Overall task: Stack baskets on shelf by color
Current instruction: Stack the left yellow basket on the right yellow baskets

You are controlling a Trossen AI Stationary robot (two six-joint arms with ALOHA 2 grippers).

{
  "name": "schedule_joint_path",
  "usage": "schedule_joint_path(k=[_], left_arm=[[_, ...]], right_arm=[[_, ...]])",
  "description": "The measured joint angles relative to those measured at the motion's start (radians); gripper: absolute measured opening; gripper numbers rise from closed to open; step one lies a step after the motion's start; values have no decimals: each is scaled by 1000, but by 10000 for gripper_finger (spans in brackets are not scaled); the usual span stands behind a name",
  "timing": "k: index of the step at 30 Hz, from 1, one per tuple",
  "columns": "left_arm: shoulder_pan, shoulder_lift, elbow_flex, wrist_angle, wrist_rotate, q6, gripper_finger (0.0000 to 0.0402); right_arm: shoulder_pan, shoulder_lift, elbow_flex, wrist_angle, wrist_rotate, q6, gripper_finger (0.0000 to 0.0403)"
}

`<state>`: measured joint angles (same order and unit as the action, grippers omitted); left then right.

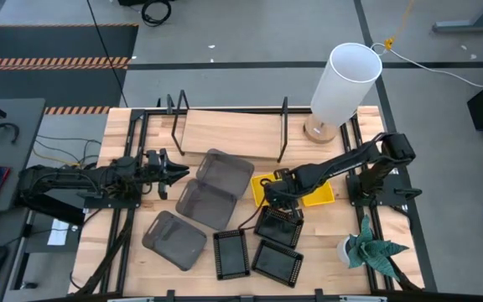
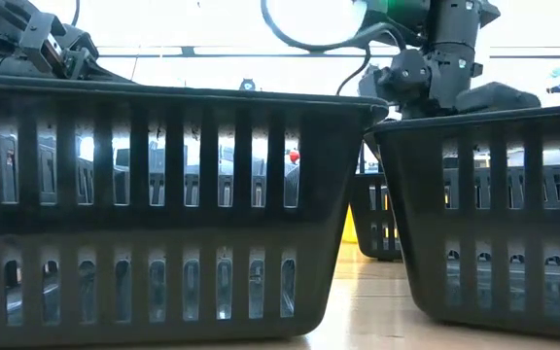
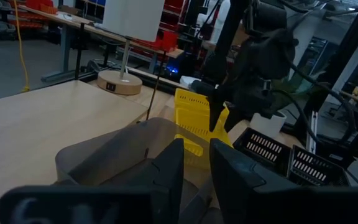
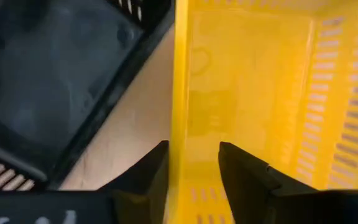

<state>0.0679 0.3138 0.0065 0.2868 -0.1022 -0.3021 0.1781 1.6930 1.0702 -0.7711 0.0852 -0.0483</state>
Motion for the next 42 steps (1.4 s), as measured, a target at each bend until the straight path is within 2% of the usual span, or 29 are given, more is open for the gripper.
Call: schedule_joint_path(k=[9,14,17,25,32,36,42], left_arm=[[0,0,0,0,0,0,91],[0,0,0,0,0,-1,91],[0,0,0,0,0,0,91],[0,0,0,0,0,0,85],[0,0,0,0,0,0,91],[0,0,0,0,0,0,88],[0,0,0,0,0,-1,83]], right_arm=[[8,9,18,-37,-3,13,14],[13,7,169,-256,48,69,24],[24,7,270,-370,52,101,15],[28,4,431,-538,56,329,18],[63,-106,325,-544,66,523,10],[88,-227,202,-528,109,722,10],[112,-361,37,-525,77,1075,11]])
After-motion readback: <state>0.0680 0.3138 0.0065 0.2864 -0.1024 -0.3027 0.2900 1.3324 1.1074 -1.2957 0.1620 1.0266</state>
